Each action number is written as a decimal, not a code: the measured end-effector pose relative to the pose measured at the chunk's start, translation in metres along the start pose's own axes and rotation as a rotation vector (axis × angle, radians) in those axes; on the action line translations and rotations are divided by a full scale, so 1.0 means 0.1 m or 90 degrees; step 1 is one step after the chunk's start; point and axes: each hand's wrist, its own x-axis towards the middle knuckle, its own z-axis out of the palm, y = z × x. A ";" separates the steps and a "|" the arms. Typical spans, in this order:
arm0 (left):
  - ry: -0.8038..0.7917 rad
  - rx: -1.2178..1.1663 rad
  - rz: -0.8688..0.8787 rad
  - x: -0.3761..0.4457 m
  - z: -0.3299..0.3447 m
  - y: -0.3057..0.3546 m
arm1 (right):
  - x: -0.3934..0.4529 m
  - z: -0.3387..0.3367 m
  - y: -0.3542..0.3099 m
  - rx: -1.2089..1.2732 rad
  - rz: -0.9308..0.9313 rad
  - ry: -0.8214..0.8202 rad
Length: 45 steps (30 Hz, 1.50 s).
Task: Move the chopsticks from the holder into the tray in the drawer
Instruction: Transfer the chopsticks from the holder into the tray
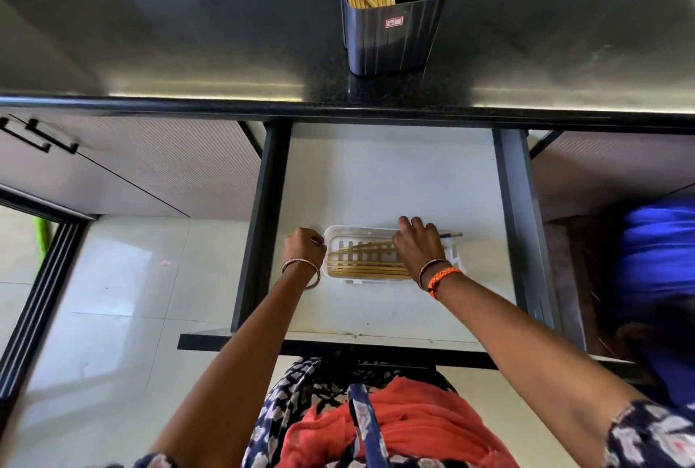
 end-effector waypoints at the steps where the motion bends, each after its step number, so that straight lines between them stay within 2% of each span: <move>1: -0.002 -0.002 -0.001 0.00 0.00 0.00 | 0.01 -0.04 0.00 -0.018 0.000 -0.004; 6: -0.010 -0.019 -0.005 0.05 0.02 -0.04 | -0.02 -0.10 -0.04 -0.077 0.004 -0.008; 11: -0.015 -0.019 -0.012 0.06 0.02 -0.04 | -0.14 -0.13 -0.01 -0.008 0.029 -0.021; 17: -0.048 -0.024 -0.040 0.12 0.00 -0.05 | -0.10 -0.06 0.03 0.013 -0.006 0.065; 19: -0.052 -0.017 -0.040 0.12 0.01 -0.04 | -0.05 -0.10 -0.03 0.030 -0.024 0.008; 23: -0.046 0.007 -0.034 0.12 0.02 -0.04 | 0.07 -0.01 -0.10 0.097 -0.058 -0.038; 28: -0.043 0.032 -0.027 0.13 0.02 -0.02 | 0.08 0.04 -0.13 0.098 -0.063 -0.093; 36: -0.024 0.028 -0.028 0.14 0.05 -0.03 | 0.01 0.04 -0.09 0.064 -0.110 -0.137; 45: -0.026 0.017 -0.028 0.11 0.04 -0.05 | -0.02 0.02 -0.08 0.096 -0.097 -0.106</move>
